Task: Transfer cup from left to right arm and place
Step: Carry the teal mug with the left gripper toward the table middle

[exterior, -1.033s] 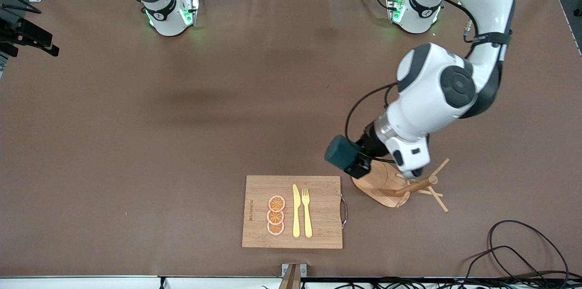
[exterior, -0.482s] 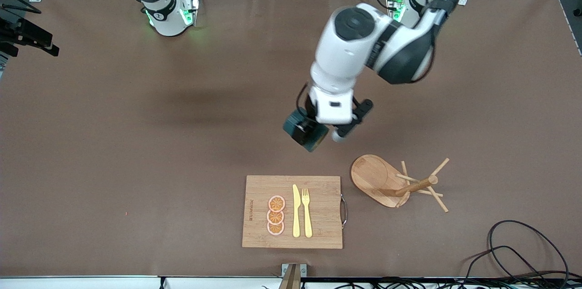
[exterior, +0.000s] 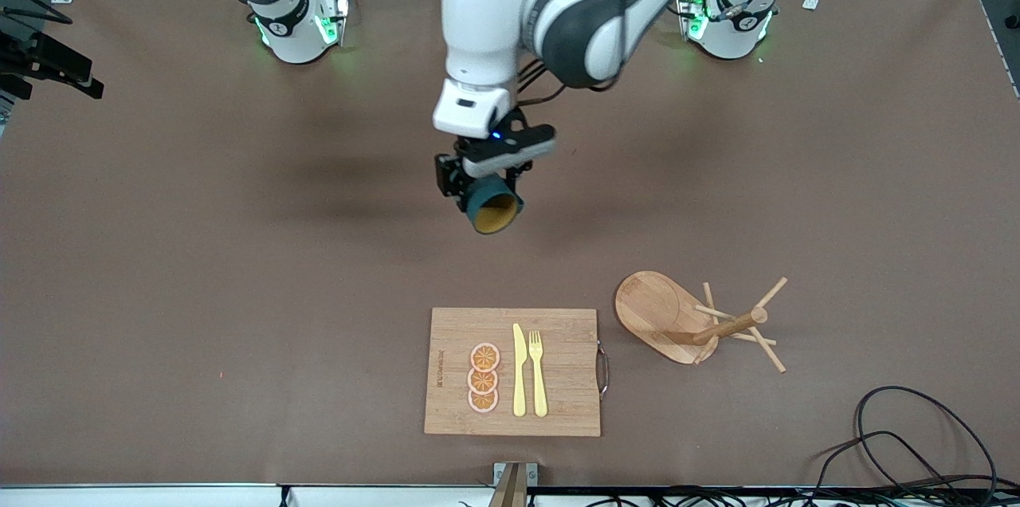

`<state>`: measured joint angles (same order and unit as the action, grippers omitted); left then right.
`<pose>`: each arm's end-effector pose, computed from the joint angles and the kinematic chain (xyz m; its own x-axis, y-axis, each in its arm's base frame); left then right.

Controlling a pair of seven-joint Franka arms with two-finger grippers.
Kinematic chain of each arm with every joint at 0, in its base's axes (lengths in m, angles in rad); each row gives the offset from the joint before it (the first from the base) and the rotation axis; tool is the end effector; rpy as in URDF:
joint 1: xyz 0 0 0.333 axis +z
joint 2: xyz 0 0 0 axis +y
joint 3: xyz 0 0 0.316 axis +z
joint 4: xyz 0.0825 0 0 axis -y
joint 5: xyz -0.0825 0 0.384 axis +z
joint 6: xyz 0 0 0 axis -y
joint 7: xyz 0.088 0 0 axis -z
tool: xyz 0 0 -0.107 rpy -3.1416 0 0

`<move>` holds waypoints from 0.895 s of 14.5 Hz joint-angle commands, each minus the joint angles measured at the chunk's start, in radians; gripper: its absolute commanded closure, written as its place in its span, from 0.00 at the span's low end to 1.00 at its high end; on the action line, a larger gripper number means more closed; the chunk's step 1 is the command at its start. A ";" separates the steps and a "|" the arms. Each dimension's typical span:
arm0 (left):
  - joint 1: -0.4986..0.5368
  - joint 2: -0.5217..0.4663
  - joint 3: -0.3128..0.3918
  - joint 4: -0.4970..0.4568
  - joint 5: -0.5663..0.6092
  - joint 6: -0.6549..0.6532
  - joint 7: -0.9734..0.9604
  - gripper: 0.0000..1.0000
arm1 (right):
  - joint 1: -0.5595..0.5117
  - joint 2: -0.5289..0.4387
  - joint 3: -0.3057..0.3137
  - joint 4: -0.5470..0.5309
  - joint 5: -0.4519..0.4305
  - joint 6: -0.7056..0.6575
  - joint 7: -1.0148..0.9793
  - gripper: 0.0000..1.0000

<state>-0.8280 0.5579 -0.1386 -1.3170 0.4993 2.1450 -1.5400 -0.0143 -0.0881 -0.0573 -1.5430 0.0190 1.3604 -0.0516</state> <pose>0.4578 -0.5856 0.4478 0.8304 0.3891 0.3988 0.3283 -0.9200 0.2139 0.5026 -0.0353 0.6665 0.9955 -0.0150 -0.0931 -0.0178 -0.9994 -0.0287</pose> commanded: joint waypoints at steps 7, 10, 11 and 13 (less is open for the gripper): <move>-0.184 0.178 0.011 0.001 0.620 0.036 -0.172 0.57 | 0.007 -0.024 -0.003 -0.026 -0.011 0.003 -0.008 0.00; -0.227 0.229 0.013 -0.019 0.830 0.035 -0.274 0.57 | 0.005 -0.024 -0.003 -0.026 -0.011 0.005 -0.008 0.00; -0.232 0.253 0.013 -0.019 0.908 0.030 -0.335 0.57 | 0.005 -0.024 -0.003 -0.026 -0.011 0.005 -0.008 0.00; -0.255 0.287 0.013 -0.019 1.014 0.018 -0.422 0.57 | 0.005 -0.022 -0.003 -0.023 -0.011 0.003 -0.008 0.00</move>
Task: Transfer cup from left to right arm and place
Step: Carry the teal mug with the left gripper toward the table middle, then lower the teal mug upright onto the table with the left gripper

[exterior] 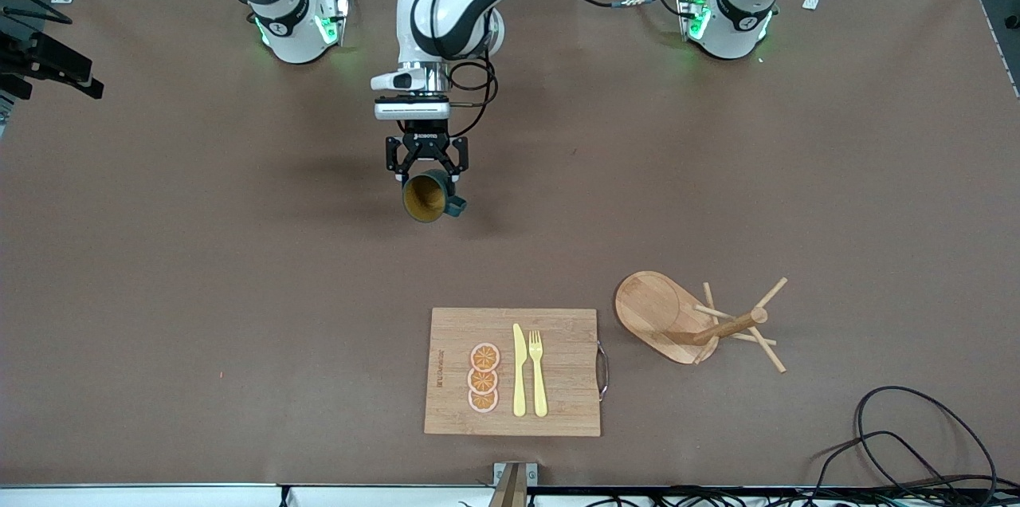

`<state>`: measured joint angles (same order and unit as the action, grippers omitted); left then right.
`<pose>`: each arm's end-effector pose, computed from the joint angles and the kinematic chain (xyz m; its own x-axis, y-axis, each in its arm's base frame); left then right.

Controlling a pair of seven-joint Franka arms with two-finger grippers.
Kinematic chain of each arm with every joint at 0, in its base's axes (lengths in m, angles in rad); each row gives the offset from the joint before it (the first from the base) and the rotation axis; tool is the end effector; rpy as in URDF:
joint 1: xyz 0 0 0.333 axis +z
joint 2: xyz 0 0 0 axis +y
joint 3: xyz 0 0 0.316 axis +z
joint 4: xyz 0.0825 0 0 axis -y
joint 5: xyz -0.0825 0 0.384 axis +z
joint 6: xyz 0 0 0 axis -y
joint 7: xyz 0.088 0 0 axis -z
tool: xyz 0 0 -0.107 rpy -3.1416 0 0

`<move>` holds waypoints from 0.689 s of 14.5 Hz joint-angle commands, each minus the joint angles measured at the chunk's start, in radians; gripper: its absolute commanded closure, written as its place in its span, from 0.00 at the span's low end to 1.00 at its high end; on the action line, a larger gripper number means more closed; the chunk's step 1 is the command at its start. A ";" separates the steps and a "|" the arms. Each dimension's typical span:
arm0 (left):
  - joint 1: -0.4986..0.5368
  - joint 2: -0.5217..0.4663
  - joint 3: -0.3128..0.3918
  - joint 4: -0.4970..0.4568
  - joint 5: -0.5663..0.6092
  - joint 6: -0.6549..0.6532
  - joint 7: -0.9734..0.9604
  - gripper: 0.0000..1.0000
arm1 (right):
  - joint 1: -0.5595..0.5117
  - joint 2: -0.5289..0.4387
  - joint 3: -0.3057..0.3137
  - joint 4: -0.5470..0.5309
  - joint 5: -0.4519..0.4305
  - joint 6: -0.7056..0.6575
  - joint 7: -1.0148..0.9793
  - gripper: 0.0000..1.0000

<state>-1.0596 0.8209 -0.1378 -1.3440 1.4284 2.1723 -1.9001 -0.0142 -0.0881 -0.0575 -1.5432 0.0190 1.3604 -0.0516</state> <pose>0.3360 -0.6818 0.2625 0.4854 -0.0962 0.8690 -0.0982 -0.9936 -0.0552 0.5026 -0.0353 0.6664 0.9955 -0.0151 -0.0933 -0.0179 -0.9994 -0.0288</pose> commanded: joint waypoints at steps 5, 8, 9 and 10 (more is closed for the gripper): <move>-0.085 0.096 0.014 0.008 0.156 -0.115 -0.209 0.57 | 0.004 -0.019 -0.004 -0.020 -0.013 0.002 -0.005 0.00; -0.100 0.159 0.014 0.011 0.248 -0.175 -0.328 0.57 | 0.004 -0.019 -0.002 -0.018 -0.013 0.000 0.002 0.00; -0.102 0.170 0.014 0.011 0.260 -0.186 -0.339 0.57 | 0.005 -0.019 -0.002 -0.015 -0.011 0.000 0.004 0.00; -0.109 0.187 0.014 0.012 0.267 -0.204 -0.346 0.57 | 0.007 -0.018 -0.002 -0.012 -0.013 -0.004 0.004 0.00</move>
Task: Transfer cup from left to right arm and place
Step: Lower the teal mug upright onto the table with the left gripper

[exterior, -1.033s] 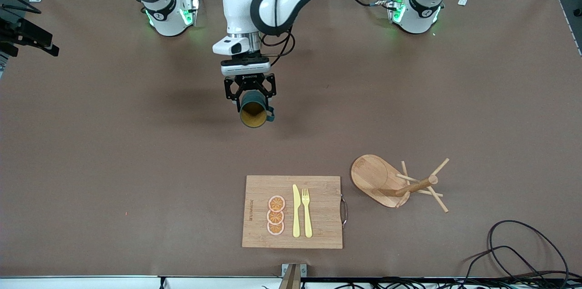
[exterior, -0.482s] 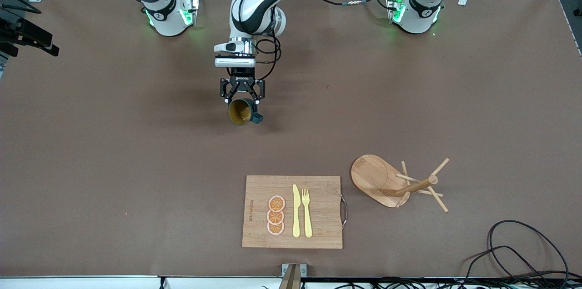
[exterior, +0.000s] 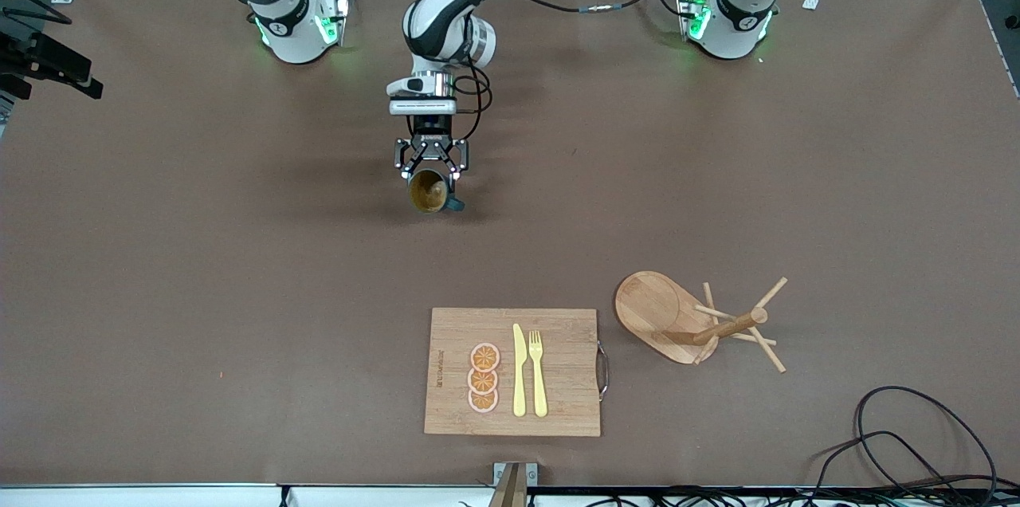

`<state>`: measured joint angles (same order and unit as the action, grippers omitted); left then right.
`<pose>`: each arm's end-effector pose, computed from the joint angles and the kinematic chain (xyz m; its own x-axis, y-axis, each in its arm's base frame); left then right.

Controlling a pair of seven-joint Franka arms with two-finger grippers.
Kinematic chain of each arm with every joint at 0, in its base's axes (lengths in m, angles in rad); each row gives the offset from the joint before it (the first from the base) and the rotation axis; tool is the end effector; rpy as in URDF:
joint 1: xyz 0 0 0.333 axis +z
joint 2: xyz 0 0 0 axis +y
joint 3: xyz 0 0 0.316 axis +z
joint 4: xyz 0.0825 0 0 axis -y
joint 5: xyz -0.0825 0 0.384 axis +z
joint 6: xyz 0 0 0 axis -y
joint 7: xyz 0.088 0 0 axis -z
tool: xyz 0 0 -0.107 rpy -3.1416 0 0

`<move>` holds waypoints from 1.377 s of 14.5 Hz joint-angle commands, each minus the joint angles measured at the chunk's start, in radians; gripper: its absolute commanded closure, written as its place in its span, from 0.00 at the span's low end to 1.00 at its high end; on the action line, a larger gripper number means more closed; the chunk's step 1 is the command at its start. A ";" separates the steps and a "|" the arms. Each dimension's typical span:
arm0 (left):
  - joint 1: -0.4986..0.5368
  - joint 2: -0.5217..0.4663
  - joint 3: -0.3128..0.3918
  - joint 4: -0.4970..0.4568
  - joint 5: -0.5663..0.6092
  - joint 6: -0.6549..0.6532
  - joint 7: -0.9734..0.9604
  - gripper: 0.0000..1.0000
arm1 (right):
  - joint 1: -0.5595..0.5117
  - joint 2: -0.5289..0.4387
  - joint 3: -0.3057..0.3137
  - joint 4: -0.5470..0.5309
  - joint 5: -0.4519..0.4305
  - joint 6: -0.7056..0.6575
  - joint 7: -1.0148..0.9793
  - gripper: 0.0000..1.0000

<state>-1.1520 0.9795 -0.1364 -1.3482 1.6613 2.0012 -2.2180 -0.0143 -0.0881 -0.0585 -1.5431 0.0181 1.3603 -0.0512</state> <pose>0.2861 -0.6828 0.1529 0.3235 -0.0531 0.9447 -0.0611 -0.9975 -0.0351 0.5025 -0.0360 0.6665 0.9955 -0.0168 -0.0933 -0.0195 -0.9994 -0.0279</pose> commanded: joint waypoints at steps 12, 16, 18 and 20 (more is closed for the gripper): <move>-0.041 0.094 -0.002 0.020 0.039 -0.096 -0.115 0.18 | -0.007 0.045 -0.004 0.024 -0.015 -0.012 -0.006 0.00; -0.041 0.070 -0.046 0.020 -0.069 -0.096 -0.098 0.00 | -0.013 0.097 -0.009 0.023 -0.030 0.046 -0.009 0.00; -0.038 0.056 -0.066 0.020 -0.145 -0.096 -0.065 0.00 | -0.015 0.113 -0.009 0.023 -0.055 0.078 -0.007 0.00; -0.035 0.032 -0.077 0.021 -0.246 -0.095 -0.007 0.00 | -0.018 0.137 -0.009 0.023 -0.055 0.109 -0.007 0.00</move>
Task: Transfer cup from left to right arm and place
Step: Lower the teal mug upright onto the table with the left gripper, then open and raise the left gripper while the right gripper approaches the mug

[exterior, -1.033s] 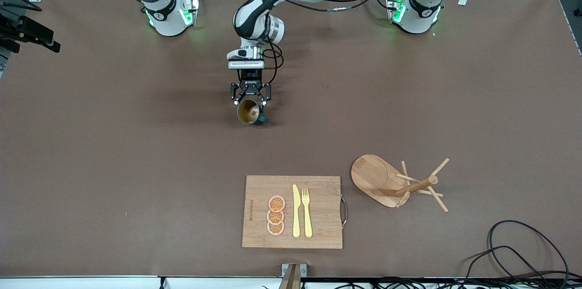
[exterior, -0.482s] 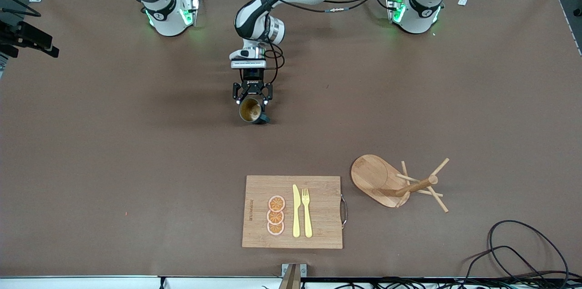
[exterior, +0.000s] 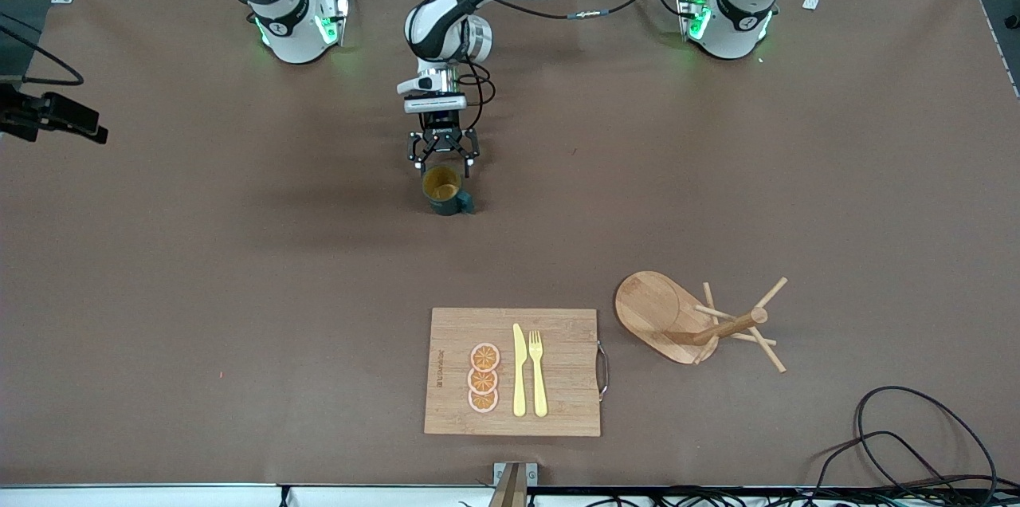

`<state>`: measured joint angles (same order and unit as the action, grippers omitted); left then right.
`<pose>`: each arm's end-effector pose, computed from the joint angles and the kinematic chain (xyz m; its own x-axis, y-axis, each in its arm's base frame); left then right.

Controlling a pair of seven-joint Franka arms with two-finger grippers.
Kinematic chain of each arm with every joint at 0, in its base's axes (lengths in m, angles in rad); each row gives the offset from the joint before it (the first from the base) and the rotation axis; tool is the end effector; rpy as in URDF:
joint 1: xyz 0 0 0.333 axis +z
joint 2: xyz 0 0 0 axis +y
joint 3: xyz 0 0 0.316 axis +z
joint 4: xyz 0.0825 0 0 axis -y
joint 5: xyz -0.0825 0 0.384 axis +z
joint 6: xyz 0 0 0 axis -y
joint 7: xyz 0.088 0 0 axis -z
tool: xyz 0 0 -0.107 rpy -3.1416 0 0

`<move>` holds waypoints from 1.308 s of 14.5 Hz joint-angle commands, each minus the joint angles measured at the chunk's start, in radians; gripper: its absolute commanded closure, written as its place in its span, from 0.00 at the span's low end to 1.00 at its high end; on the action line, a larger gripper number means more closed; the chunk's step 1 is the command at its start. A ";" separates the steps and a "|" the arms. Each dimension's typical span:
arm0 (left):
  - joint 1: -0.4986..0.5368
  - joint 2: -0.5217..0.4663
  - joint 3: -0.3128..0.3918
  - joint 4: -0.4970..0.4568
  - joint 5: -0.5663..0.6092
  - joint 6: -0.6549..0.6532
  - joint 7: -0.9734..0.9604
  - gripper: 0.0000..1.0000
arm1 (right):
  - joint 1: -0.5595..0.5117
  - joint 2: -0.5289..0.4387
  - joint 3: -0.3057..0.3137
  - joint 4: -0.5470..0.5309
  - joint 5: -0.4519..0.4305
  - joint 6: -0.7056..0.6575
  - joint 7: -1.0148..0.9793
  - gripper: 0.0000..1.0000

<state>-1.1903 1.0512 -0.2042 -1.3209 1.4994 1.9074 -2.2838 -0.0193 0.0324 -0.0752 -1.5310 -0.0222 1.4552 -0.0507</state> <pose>0.2298 -0.6856 0.1086 0.4427 0.0301 0.8962 0.0705 -0.9975 -0.0013 0.5493 -0.0540 0.6157 0.9930 -0.0460 -0.1090 -0.0442 -0.9988 0.0191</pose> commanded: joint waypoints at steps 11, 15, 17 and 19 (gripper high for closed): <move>0.119 -0.296 -0.053 -0.007 -0.663 0.044 0.374 0.00 | 0.028 0.129 0.012 -0.060 -0.001 0.132 0.274 0.00; 0.219 -0.425 -0.052 -0.012 -0.858 0.044 0.620 0.00 | 0.097 0.119 0.014 -0.127 0.060 0.151 0.691 0.00; 0.297 -0.489 -0.052 -0.014 -0.930 0.042 0.758 0.00 | 0.168 0.119 0.012 -0.135 0.061 0.155 0.936 0.00; 0.369 -0.537 -0.052 -0.014 -1.013 0.042 0.896 0.00 | 0.235 0.119 0.014 -0.147 0.061 0.171 1.148 0.00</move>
<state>-0.8875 0.5809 -0.2459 -1.2959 0.5580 1.9403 -1.5010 0.1577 0.1845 -0.0575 -1.6321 0.0323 1.6007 0.9087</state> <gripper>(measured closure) 0.000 0.000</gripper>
